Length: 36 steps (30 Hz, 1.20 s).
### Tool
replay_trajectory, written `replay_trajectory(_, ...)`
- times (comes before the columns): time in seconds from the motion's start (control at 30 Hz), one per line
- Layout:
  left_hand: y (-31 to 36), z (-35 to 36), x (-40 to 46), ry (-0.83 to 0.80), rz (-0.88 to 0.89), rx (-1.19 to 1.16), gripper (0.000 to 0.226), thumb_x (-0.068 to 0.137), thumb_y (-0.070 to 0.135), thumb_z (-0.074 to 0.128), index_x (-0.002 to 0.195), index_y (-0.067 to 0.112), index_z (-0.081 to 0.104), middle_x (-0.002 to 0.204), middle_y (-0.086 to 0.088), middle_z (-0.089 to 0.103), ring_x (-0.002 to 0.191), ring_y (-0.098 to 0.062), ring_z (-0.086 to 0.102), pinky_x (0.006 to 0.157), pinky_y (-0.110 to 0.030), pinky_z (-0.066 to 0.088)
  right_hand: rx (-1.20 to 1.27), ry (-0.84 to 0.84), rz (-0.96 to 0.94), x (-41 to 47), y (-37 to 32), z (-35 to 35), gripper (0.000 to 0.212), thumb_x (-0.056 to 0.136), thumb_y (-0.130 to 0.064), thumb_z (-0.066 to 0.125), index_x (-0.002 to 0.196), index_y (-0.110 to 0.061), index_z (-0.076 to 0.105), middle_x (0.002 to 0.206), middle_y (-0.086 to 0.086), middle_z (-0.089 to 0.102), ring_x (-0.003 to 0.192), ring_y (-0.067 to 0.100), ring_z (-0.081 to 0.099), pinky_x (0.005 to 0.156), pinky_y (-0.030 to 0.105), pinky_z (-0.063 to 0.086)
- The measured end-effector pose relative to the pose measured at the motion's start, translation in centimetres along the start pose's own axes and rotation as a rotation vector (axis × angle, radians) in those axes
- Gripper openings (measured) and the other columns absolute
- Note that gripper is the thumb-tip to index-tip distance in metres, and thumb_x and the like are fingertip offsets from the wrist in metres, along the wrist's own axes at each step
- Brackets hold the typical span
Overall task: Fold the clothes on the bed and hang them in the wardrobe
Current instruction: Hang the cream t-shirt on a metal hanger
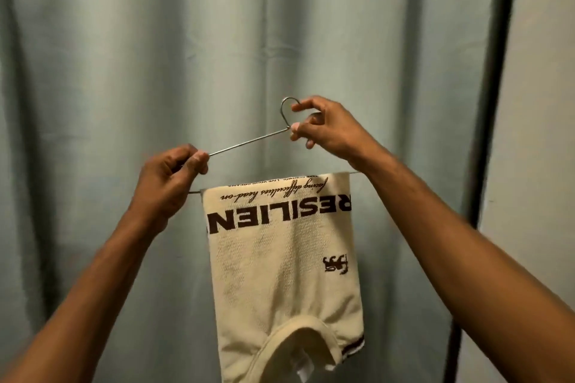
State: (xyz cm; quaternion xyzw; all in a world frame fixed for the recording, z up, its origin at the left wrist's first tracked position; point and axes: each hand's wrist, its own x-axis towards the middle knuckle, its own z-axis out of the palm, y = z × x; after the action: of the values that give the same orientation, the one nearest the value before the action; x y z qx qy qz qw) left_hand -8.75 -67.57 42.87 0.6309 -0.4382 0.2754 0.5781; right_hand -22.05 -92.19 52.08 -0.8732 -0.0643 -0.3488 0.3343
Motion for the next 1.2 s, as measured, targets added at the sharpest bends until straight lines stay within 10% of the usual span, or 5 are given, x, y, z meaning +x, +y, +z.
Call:
replay_trajectory(0.23, 3.0, 16.7, 4.4, -0.026, 0.073, -0.202, 0.033, 0.097, 0.041, 0.055, 0.074, 0.020, 0.064, 0.059, 0.007, 0.050, 0.053, -0.006, 0.038, 0.058, -0.030, 0.034, -0.782, 0.415, 0.157, -5.6, 10.9, -16.1, 0.040, 0.096, -0.036, 0.060, 0.135, -0.028, 0.055, 0.139, -0.006, 0.057, 0.133, 0.020, 0.047, 0.109, 0.045, 0.028)
replay_trajectory(0.47, 7.5, 31.6, 8.1, -0.071, 0.060, -0.393, 0.031, 0.100, 0.031, 0.057, 0.074, 0.017, 0.066, 0.061, 0.014, 0.057, 0.057, -0.003, 0.046, 0.060, -0.026, 0.036, -0.525, 0.803, 0.426, -12.7, 18.4, -27.2, 0.079, 0.098, -0.039, 0.060, 0.158, -0.020, 0.014, 0.162, 0.009, 0.027, 0.145, 0.031, 0.035, 0.115, 0.045, 0.033)
replay_trajectory(0.63, 12.2, 41.1, 10.6, -0.108, 0.061, -0.458, 0.035, 0.100, 0.035, 0.058, 0.073, 0.013, 0.066, 0.076, -0.002, 0.068, 0.066, -0.006, 0.056, 0.062, -0.021, 0.041, -0.595, 0.824, 0.364, -15.4, 20.6, -32.2, 0.068, 0.101, -0.039, 0.053, 0.157, -0.032, 0.015, 0.153, 0.009, 0.044, 0.126, 0.030, 0.057, 0.106, 0.047, 0.045)
replay_trajectory(0.97, 23.9, 59.1, 16.8, -0.228, -0.032, -0.762, 0.037, 0.101, 0.035, 0.057, 0.071, 0.016, 0.064, 0.082, 0.007, 0.067, 0.077, -0.001, 0.057, 0.072, -0.026, 0.047, -0.909, 0.759, 0.354, -16.4, 24.6, -45.5, 0.069, 0.097, -0.044, 0.058, 0.155, -0.037, 0.023, 0.159, -0.001, 0.032, 0.137, 0.022, 0.044, 0.110, 0.050, 0.041)
replay_trajectory(1.2, 31.3, 70.0, 19.4, -0.389, -0.154, -0.937, 0.031, 0.103, 0.031, 0.054, 0.081, 0.010, 0.063, 0.130, -0.017, 0.061, 0.131, -0.037, 0.048, 0.082, -0.032, 0.039, -1.002, 0.833, 0.347, -18.2, 28.9, -57.9, 0.068, 0.098, -0.042, 0.057, 0.156, -0.037, 0.021, 0.161, -0.001, 0.026, 0.141, 0.025, 0.038, 0.112, 0.048, 0.037)
